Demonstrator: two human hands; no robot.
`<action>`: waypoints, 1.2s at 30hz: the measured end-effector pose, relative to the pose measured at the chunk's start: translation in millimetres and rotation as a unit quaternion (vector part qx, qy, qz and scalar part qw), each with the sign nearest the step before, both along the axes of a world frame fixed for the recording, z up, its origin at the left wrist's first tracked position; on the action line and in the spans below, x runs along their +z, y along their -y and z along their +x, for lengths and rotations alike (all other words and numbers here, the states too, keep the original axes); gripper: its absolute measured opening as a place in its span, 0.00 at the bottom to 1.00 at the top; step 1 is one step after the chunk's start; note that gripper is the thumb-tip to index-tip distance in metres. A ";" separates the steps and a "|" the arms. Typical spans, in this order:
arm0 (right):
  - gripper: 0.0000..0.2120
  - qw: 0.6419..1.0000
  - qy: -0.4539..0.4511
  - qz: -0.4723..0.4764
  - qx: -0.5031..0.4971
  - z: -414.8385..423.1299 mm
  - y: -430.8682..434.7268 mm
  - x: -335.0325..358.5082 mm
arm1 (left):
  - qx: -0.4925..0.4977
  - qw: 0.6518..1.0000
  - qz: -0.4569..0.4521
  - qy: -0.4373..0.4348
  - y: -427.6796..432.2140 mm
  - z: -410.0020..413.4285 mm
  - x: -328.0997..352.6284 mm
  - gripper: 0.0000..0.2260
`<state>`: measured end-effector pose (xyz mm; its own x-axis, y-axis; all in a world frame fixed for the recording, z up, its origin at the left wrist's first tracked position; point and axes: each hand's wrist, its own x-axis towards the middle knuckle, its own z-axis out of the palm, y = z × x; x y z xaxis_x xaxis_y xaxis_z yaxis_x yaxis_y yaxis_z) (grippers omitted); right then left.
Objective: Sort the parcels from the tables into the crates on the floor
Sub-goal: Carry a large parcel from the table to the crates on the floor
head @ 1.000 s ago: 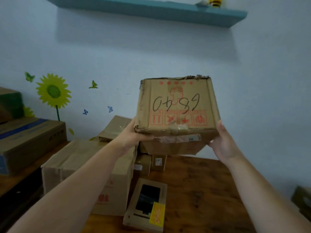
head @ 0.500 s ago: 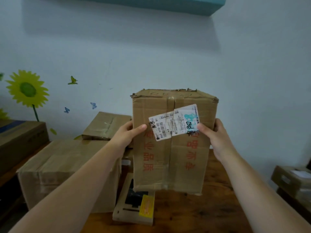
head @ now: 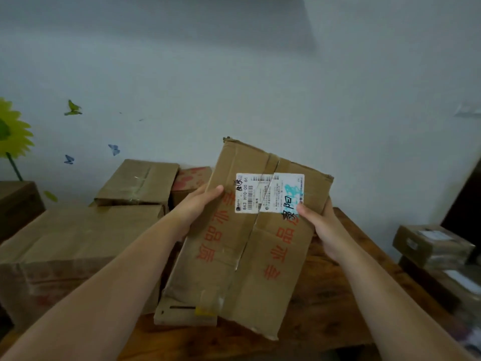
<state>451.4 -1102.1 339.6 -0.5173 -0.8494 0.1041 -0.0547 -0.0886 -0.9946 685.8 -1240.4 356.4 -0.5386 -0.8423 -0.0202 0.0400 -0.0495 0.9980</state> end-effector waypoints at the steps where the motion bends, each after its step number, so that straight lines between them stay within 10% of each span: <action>1: 0.36 1.000 0.009 0.008 -0.001 -5.1 -5.0 -3.6 | -0.003 1.000 0.002 0.008 -3.0 -7.0 -1.7 0.10; 36: 0.29 0.961 0.153 0.064 -0.222 -203.2 -79.9 -79.5 | -0.138 0.980 -0.073 0.122 -16.9 -262.2 -47.8 0.10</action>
<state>248.2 -1022.2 260.2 -0.8217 -0.5332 -0.2013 0.2382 -0.0005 -0.9712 423.6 -1223.4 308.6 -0.7410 -0.6682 -0.0670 -0.1962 0.1199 0.9732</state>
